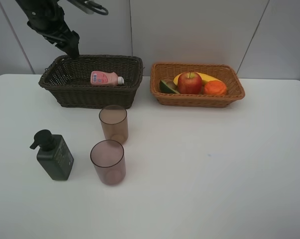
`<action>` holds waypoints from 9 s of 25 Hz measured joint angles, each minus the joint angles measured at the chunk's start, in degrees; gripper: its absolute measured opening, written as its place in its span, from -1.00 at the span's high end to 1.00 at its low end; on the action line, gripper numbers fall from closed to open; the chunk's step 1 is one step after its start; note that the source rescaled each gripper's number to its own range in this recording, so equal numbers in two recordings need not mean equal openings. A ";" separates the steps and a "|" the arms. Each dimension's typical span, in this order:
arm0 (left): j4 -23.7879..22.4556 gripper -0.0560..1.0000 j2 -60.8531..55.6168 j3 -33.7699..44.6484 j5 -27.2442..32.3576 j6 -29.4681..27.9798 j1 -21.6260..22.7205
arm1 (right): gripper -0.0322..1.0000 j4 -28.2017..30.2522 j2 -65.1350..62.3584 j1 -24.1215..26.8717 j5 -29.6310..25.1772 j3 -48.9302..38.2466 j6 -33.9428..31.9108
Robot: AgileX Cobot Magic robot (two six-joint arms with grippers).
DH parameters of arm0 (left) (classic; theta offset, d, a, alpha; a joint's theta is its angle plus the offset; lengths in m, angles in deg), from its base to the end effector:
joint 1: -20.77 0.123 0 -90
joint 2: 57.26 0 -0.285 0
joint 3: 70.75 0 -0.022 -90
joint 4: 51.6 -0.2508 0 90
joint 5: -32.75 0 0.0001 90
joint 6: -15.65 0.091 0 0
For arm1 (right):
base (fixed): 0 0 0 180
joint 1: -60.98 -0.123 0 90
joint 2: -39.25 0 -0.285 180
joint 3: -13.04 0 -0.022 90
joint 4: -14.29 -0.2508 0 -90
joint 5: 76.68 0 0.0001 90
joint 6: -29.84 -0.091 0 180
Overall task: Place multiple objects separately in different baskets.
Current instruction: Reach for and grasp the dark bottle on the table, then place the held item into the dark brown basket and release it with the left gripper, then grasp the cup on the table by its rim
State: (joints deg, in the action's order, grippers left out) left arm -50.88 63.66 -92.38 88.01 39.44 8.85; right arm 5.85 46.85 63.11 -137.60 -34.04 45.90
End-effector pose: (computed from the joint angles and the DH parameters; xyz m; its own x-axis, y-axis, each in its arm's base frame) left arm 0.4269 -0.0911 0.2665 -0.7273 0.5591 -0.3982 0.5441 0.8232 0.1620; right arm -0.0086 0.0120 0.2849 -0.4020 -0.1903 -0.8956 -0.1657 0.9771 -0.1332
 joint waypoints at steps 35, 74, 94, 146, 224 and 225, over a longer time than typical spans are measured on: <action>0.17 -1.00 -23.50 26.70 10.57 -39.72 -14.37 | -0.97 0.00 0.00 0.00 0.00 0.00 -0.01; 3.62 -1.00 -21.71 57.15 -16.25 -42.60 -10.68 | -0.97 0.00 0.00 0.00 0.00 0.00 -0.01; 4.46 -0.09 -20.17 57.03 -18.22 -41.15 -10.68 | -0.97 0.00 0.00 0.00 0.00 0.00 -0.01; -14.34 -0.10 -19.26 12.87 8.52 -27.67 -7.32 | -0.97 0.00 0.00 0.00 0.00 0.00 -0.01; -19.45 -0.99 -1.12 12.70 -24.44 -16.07 -3.94 | -0.97 0.00 0.00 0.00 0.00 0.00 -0.01; -19.23 -0.99 -1.62 12.70 -24.09 -16.07 -3.94 | -0.97 0.00 0.00 0.00 0.00 0.00 -0.01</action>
State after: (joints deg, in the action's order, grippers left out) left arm -70.10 62.04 -79.68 63.92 23.37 4.92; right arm 5.85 46.85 63.11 -137.60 -34.04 45.89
